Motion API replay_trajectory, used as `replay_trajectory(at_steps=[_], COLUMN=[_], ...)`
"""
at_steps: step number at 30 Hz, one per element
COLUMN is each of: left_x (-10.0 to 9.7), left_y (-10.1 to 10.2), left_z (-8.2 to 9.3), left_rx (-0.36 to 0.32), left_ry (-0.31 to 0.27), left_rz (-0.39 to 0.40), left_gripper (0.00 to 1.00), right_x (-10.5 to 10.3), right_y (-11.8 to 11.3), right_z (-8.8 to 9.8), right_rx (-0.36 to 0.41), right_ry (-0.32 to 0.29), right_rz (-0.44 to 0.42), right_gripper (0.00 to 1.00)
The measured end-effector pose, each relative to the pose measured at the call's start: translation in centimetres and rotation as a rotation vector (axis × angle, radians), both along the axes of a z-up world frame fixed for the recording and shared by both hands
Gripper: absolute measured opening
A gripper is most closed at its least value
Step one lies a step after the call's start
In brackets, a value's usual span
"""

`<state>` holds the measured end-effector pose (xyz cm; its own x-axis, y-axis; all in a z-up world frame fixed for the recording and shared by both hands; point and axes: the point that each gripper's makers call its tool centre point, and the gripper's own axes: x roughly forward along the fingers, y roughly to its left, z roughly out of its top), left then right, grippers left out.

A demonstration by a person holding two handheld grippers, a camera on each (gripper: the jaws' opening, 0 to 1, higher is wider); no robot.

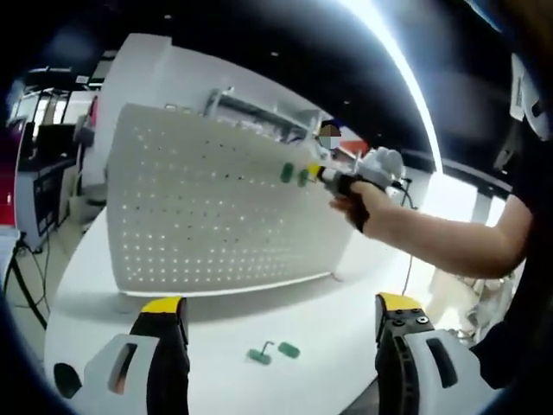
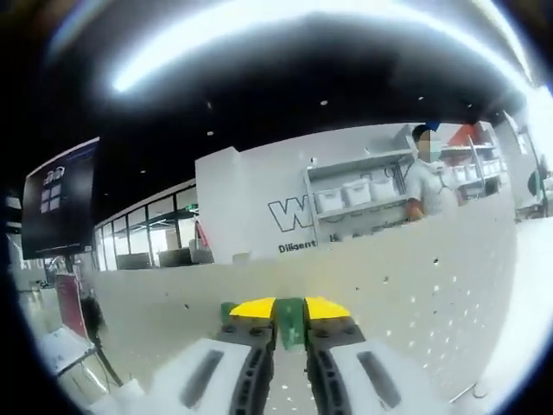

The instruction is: Insert the hook assembly into the mounting plate slot until the hook locks in place.

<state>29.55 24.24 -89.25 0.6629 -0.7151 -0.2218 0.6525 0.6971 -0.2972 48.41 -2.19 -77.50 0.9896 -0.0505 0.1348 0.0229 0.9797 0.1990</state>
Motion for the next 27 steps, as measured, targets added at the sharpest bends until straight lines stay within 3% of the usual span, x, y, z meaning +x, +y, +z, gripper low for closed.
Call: replay_trajectory(at_steps=[5, 10, 13, 16, 22, 27], left_x=[-0.3, -0.9, -1.2, -1.4, -1.8, -1.8], left_y=[0.2, 0.3, 0.2, 0.2, 0.2, 0.5], left_z=[-0.1, -1.0, -1.3, -1.8, -2.5, -2.7], left_rx=[0.005, 0.022, 0.03, 0.037, 0.051, 0.059], left_ry=[0.003, 0.021, 0.032, 0.046, 0.072, 0.081], left_rz=[0.0, -0.005, -0.009, -0.01, -0.01, 0.0], left_gripper=[0.91, 0.91, 0.91, 0.9, 0.89, 0.9], right_x=[-1.5, -3.2, -4.2, -5.3, -7.5, -9.1], right_y=[-0.5, -0.7, -0.8, -0.8, -0.6, -0.1], right_z=[3.0, 4.6, 4.5, 4.4, 4.0, 2.5], right_rx=[-0.01, -0.029, -0.035, 0.015, -0.046, -0.086], right_ry=[-0.054, -0.075, -0.057, -0.045, -0.026, 0.017], right_rz=[0.01, 0.044, 0.065, 0.097, 0.105, 0.146], right_gripper=[0.11, 0.15, 0.15, 0.16, 0.17, 0.17])
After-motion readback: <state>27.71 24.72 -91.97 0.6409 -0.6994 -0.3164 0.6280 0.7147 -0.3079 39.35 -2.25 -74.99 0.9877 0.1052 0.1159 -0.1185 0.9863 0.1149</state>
